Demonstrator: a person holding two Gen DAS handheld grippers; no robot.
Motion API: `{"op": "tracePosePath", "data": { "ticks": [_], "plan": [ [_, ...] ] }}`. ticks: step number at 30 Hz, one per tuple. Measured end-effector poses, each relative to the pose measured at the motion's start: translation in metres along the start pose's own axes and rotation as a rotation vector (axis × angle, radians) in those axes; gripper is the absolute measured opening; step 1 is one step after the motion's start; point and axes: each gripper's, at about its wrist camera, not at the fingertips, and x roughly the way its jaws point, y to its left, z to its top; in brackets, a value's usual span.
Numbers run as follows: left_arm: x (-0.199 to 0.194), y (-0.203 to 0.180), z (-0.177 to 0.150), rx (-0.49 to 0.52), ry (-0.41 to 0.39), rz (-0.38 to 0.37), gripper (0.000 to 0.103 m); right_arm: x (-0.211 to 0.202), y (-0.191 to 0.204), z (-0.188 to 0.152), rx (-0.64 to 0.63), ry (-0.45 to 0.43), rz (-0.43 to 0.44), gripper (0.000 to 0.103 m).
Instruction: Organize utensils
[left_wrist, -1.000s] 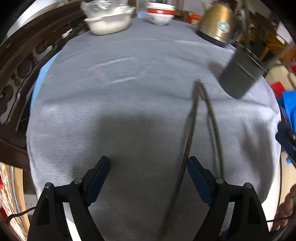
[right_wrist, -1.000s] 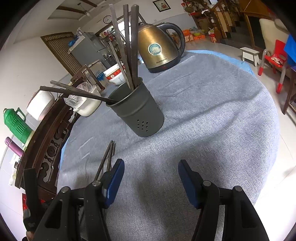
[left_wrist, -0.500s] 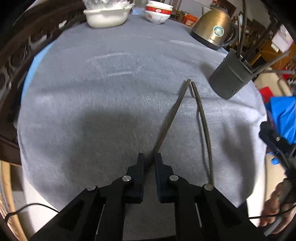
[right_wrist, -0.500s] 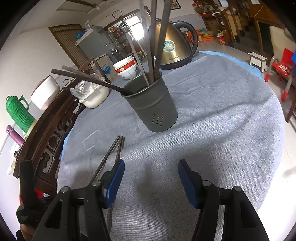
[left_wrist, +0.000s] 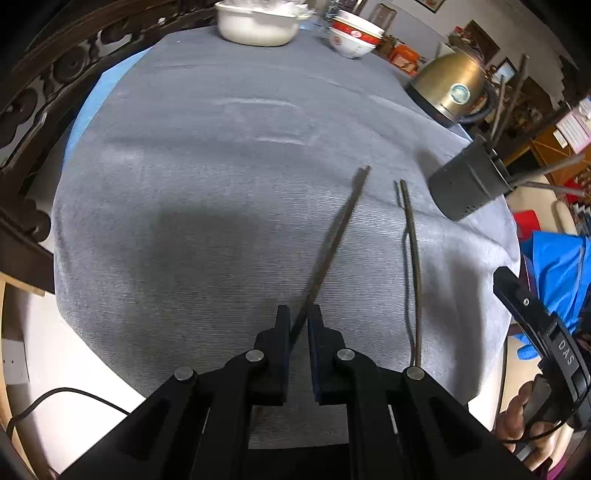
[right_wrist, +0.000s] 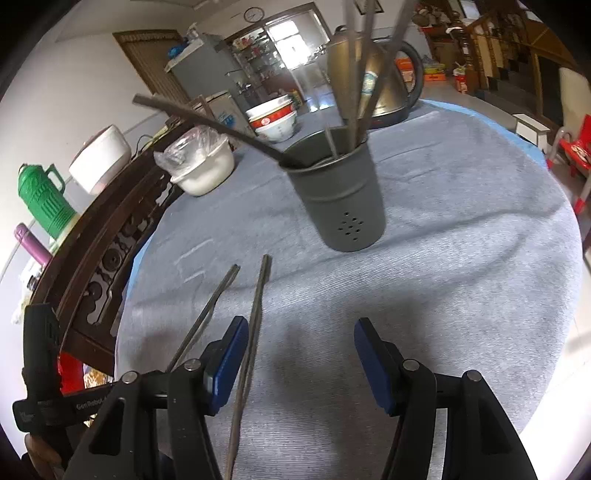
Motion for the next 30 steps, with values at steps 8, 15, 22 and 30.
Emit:
{"op": "tracePosePath", "data": {
  "ticks": [8,15,22,30],
  "plan": [
    [0.004,-0.009,0.001,0.054,0.003,-0.01,0.015,0.028,0.027,-0.001,-0.051,0.095,0.046,0.034],
    [0.009,-0.014,-0.003,0.074,0.035,-0.05,0.012,0.056,0.035,-0.003,-0.029,0.186,0.049,0.023],
    [0.015,-0.022,-0.006,0.079,0.078,-0.108,0.012,0.062,0.027,-0.009,-0.029,0.209,-0.007,0.015],
    [0.009,-0.021,0.002,0.096,0.033,-0.052,0.012,0.048,0.002,-0.003,0.06,0.179,0.026,0.015]
  ]
}}
